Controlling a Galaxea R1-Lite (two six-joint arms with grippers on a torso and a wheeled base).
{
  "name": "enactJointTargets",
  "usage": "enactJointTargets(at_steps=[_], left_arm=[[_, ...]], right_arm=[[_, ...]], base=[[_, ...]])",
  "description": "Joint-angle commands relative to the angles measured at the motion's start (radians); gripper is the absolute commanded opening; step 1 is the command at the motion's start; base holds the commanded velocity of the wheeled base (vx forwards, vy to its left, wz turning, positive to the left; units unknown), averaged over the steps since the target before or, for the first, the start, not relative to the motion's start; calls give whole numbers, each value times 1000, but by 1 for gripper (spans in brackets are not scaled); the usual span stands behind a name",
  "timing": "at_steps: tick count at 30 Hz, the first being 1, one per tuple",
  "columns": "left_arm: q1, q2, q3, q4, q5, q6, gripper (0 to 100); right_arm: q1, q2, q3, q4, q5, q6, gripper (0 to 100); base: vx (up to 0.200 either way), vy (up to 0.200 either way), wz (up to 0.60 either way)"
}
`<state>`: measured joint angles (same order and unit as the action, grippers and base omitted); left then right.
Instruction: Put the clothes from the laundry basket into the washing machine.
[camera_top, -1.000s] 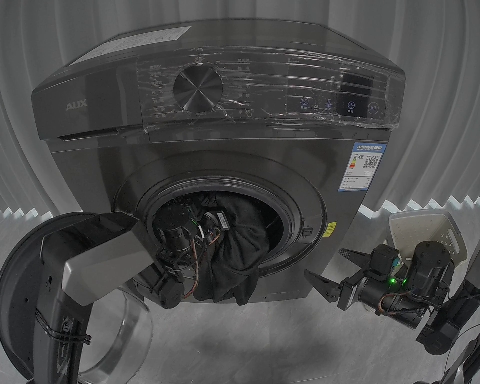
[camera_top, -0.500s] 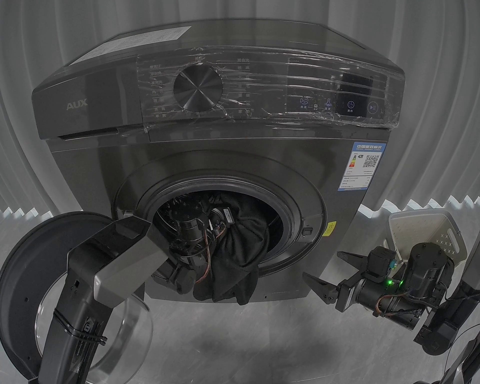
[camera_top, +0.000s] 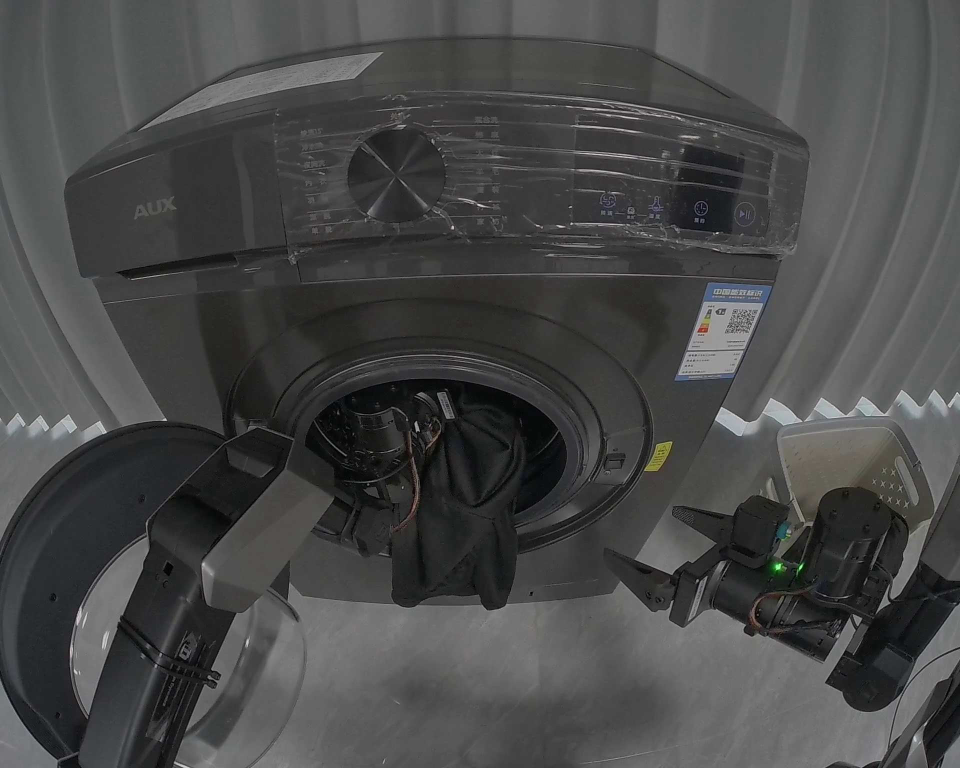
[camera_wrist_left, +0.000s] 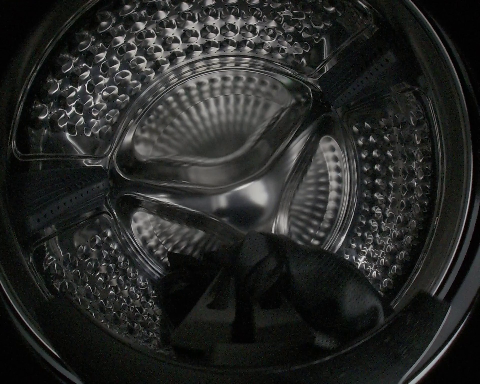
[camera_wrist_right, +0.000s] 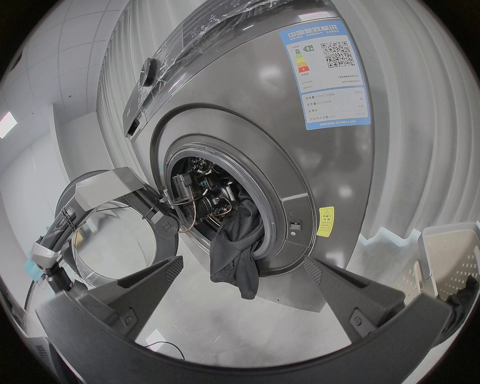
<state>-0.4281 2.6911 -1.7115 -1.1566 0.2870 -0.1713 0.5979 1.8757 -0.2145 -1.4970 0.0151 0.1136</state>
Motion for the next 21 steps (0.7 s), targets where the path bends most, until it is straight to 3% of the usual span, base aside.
enactJointTargets(at_steps=[1,8,10,13,15,17,21], left_arm=[[2,0,4,-2,0,1,100],[2,-27,79,-18,0,3,100],[-9,-120,237,8,-31,6,100],[-28,-162,366,43,-108,12,100],[-35,-180,426,43,-134,29,100],[-40,-185,455,43,-144,52,100],[-54,-185,470,51,-146,61,100]], right_arm=[[0,2,0,0,2,0,100],[0,2,0,0,2,0,100],[0,2,0,-2,2,0,100],[0,2,-2,-2,2,0,100],[7,2,-2,-2,2,0,100],[8,2,-3,-2,2,0,100],[8,2,-6,-2,2,0,100]], base=[[0,0,0],[0,0,0],[0,0,0],[0,0,0],[0,0,0],[0,0,0],[0,0,0]])
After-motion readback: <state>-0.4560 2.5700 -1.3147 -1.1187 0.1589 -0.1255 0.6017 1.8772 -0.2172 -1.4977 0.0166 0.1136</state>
